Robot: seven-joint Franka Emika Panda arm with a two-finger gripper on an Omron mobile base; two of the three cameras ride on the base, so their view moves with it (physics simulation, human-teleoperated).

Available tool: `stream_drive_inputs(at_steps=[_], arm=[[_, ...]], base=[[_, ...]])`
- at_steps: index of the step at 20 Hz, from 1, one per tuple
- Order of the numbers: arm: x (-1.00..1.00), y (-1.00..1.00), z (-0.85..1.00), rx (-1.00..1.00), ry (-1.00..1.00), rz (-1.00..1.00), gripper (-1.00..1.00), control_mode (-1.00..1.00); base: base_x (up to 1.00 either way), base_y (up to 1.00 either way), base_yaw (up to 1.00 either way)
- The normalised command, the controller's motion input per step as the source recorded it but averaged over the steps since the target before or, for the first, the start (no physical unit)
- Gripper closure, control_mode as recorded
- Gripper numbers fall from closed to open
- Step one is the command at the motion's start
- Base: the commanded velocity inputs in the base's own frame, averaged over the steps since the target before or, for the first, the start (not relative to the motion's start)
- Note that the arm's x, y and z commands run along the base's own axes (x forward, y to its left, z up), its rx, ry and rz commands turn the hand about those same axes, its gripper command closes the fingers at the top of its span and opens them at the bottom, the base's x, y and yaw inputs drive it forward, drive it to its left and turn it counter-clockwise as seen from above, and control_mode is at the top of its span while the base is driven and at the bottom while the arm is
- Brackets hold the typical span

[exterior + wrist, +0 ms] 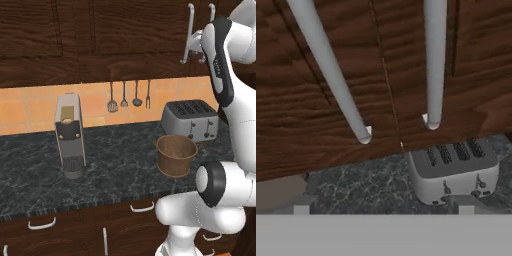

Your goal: Open the cabinet, pick up the bread from the cabinet and place it in the basket. Then move the basket to the dining counter.

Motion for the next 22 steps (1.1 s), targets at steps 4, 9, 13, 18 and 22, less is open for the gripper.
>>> stream_drive_inputs(at_steps=[4, 9, 13, 18, 22], arm=[[0.44, 0.24, 0.11, -0.17, -0.05, 0.0, -1.0, -1.0], [0.41, 0.26, 0.02, -0.09, 0.0, 0.0, -1.0, -1.0], [0.5, 0.0, 0.0, 0.0, 0.0, 0.0, -1.0, -1.0], [0.52, 0.0, 0.0, 0.0, 0.0, 0.0, -1.0, -1.0], [0.38, 0.0, -0.17, 0.0, -0.11, 0.0, -1.0, -1.0]], base=[[0.0, 0.0, 0.0], [0.0, 0.0, 0.0], [0.0, 0.0, 0.0], [0.0, 0.0, 0.0], [0.0, 0.0, 0.0]])
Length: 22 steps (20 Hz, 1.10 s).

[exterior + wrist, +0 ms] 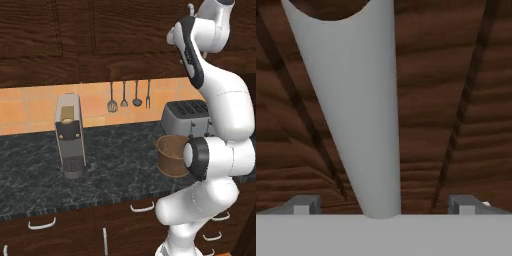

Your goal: Open the cabinet, pick up the bread from the cabinet and place it in the basket. Then move the basket to the dining counter.

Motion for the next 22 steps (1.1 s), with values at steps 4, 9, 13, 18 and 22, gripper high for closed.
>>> stream_drive_inputs(at_steps=[4, 9, 13, 18, 22], arm=[[0.42, 0.0, -0.32, 0.0, -0.18, 0.01, -1.0, -1.0], [0.3, 0.0, -0.04, 0.0, -0.04, 0.03, 1.0, -1.0], [0.24, 0.0, 0.0, 0.0, -0.01, 0.01, 1.0, -1.0], [0.04, 0.0, 0.0, 0.0, 0.0, 0.0, 1.0, -1.0], [-0.51, 0.22, 0.0, 0.0, 0.0, -0.18, 1.0, -1.0]], base=[[0.0, 0.0, 0.0], [0.0, 0.0, 0.0], [0.0, 0.0, 0.0], [0.0, 0.0, 0.0], [0.0, 0.0, 0.0]])
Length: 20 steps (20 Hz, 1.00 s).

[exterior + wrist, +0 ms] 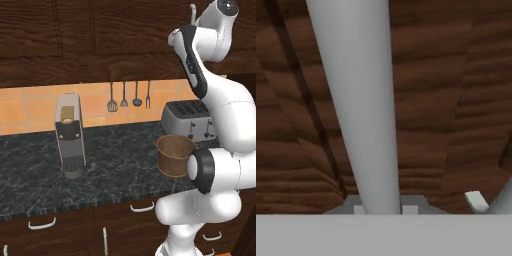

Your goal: Open the cabinet, pick up the bread from the cabinet and place it in the basket. Then move the basket to the dining counter.

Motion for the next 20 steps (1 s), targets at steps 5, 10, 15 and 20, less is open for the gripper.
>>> stream_drive_inputs(at_steps=[5, 10, 15, 20], arm=[[-0.97, 0.33, 0.03, 0.0, 0.0, -0.29, 1.0, -1.0], [-1.0, 0.62, 0.04, -0.05, -0.02, -0.1, 1.0, -1.0], [-1.0, 0.92, 0.2, -0.18, -0.06, 0.05, 1.0, -1.0], [-1.0, 1.0, 0.14, -0.17, 0.0, 0.01, 1.0, -1.0]], base=[[0.0, 0.0, 0.0], [0.0, 0.0, 0.0], [0.0, 0.0, 0.0], [0.0, 0.0, 0.0]])
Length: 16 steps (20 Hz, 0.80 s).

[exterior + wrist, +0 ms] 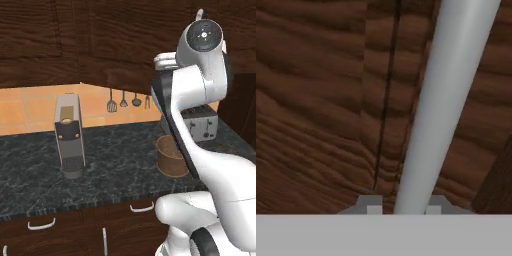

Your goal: Open the cabinet, pick up the bread from the cabinet and place it in the basket. Then move the basket to the dining counter.

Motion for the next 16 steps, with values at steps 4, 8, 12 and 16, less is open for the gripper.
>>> stream_drive_inputs(at_steps=[4, 8, 12, 16], arm=[[-1.0, 1.0, 0.0, -0.14, 0.02, -0.03, 1.0, -1.0], [-0.7, 0.92, 0.0, -0.11, 0.06, -0.22, 1.0, -1.0], [-0.3, 0.74, 0.0, -0.08, 0.05, -0.24, 1.0, -1.0], [-0.01, 0.29, 0.0, -0.02, 0.02, -0.16, -1.0, -1.0]], base=[[0.0, 0.0, 0.0], [0.0, 0.0, 0.0], [0.0, 0.0, 0.0], [0.0, 0.0, 0.0]])
